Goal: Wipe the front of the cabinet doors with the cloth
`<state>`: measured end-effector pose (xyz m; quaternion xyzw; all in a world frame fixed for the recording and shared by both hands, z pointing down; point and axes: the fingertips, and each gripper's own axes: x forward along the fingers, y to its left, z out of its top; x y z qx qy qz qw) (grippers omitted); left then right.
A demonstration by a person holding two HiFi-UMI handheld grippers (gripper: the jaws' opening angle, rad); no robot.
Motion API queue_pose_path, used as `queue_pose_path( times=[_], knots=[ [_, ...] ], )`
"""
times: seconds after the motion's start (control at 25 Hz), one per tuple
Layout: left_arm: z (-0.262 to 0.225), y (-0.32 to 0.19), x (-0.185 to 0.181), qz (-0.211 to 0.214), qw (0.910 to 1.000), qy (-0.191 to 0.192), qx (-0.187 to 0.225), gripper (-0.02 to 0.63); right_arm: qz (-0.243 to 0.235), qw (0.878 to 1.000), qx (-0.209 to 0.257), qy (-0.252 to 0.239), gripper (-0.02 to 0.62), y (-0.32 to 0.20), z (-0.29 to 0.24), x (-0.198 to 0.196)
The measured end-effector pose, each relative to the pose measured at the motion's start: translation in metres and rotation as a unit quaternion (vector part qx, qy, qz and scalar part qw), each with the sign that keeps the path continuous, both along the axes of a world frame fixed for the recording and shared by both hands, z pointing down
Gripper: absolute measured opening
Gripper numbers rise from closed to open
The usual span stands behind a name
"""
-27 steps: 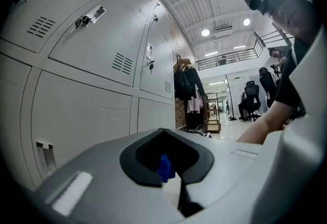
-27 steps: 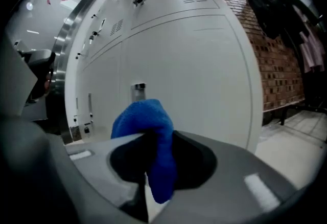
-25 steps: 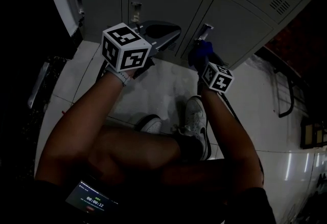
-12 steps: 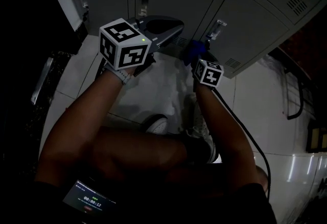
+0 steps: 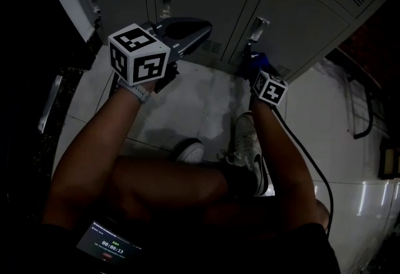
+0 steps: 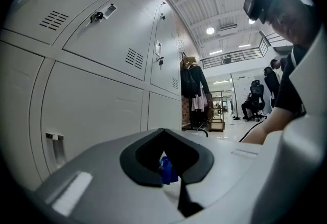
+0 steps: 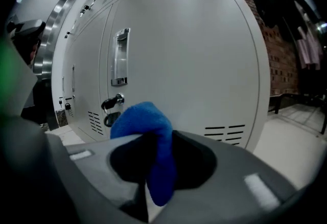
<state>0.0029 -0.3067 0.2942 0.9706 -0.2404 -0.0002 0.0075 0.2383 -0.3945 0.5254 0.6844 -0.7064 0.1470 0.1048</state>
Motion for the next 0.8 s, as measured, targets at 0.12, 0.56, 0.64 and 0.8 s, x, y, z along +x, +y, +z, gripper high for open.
queue_pose_path(
  times=[0.12,0.56,0.64,0.8],
  knots=[
    [0.001,0.003,0.005,0.005,1.0000,-0.004,0.001,0.001,0.022,1.000,-0.002,0.001,0.078,0.007,0.001,0.023],
    [0.003,0.005,0.013,0.012,0.9999,-0.011,0.002,0.000,0.132,0.991,-0.008,-0.016,0.078,0.029,0.005,0.123],
    [0.003,0.005,0.013,0.012,0.9999,-0.011,0.002,0.001,0.151,0.988,-0.009,-0.015,0.078,0.034,0.003,0.138],
    [0.004,0.005,0.013,0.012,0.9998,-0.013,0.002,0.000,0.175,0.984,-0.012,-0.013,0.078,0.040,0.004,0.160]
  ],
)
